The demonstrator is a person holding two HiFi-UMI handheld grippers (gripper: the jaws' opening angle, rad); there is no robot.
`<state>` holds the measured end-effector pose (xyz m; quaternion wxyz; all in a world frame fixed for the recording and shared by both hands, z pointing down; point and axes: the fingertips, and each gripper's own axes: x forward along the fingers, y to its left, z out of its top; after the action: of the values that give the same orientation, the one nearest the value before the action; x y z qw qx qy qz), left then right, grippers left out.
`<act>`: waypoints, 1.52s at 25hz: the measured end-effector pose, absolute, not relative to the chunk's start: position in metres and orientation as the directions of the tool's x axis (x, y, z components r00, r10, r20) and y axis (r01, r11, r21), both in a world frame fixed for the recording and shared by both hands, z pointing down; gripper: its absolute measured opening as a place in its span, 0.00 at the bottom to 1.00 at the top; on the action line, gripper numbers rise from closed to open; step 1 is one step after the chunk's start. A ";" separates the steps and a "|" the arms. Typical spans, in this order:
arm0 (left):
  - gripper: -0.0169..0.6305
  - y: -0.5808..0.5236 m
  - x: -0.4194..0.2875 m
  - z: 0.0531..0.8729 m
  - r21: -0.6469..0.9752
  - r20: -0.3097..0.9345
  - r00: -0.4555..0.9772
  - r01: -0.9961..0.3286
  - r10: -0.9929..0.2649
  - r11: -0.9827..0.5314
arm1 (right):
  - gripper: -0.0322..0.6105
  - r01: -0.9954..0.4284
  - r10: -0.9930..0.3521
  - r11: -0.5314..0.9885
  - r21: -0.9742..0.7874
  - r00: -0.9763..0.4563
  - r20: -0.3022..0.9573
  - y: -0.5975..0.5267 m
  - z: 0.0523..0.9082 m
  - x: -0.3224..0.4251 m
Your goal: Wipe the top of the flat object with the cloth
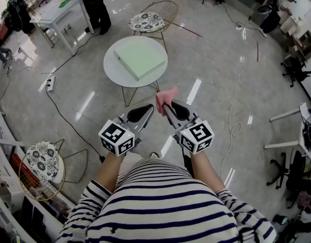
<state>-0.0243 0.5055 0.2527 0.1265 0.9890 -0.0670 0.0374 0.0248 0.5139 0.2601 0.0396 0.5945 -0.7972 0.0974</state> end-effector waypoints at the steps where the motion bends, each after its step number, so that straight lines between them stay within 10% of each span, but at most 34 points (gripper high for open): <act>1: 0.04 0.503 -0.026 0.252 0.239 0.094 0.987 -0.153 -0.134 -0.959 | 0.13 -0.954 -0.939 0.282 -0.107 -0.297 0.174 0.512 0.259 0.023; 38: 0.04 0.370 -0.090 0.258 0.310 0.082 0.982 -0.189 -0.172 -0.932 | 0.13 -0.925 -0.912 0.341 -0.165 -0.369 0.182 0.380 0.264 -0.048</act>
<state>-0.0899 0.3698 0.2581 0.1604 0.9824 -0.0917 0.0269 -0.0484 0.3797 0.2635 0.0285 0.5611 -0.8185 0.1202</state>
